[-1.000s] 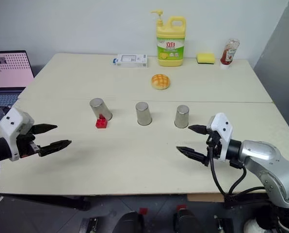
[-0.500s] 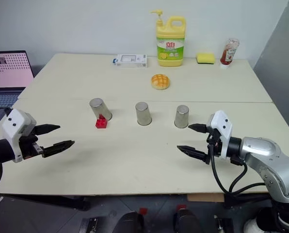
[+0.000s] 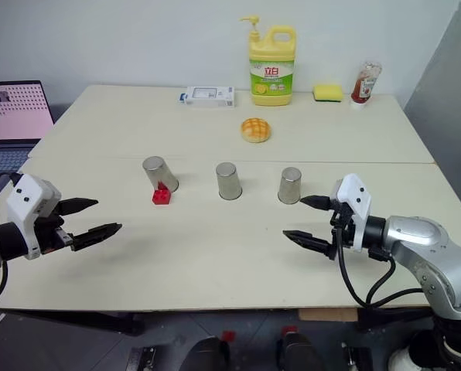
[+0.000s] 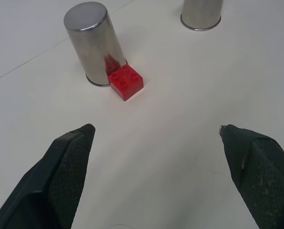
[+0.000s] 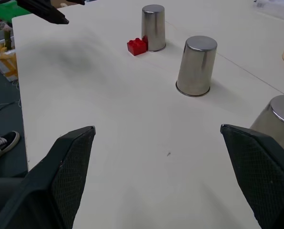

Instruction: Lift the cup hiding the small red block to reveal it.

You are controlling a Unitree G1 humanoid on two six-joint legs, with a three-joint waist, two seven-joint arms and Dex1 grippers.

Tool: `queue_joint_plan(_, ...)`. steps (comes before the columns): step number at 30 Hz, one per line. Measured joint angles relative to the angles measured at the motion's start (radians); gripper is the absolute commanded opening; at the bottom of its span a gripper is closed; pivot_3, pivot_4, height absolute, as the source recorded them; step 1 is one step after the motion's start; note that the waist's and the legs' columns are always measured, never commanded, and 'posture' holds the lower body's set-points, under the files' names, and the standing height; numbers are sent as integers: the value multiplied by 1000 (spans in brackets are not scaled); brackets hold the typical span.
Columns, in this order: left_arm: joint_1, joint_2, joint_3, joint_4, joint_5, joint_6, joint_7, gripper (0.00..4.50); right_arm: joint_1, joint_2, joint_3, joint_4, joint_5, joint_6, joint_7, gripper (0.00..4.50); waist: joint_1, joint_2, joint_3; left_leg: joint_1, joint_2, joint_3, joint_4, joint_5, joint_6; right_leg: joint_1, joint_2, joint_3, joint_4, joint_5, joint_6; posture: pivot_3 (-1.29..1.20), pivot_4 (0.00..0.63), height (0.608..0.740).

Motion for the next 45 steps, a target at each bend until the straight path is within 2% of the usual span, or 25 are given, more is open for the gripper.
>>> queue_joint_plan(45, 9, -3, 0, -24, -1, 16, -6, 4456, -8, 1, 6, 6, -19, 6, 27, 4500, 0, 0, 0, 0, 0, 0, 0, 0, 0, 0, 0, 0, 0, 0, 0, 0, 150, 740)
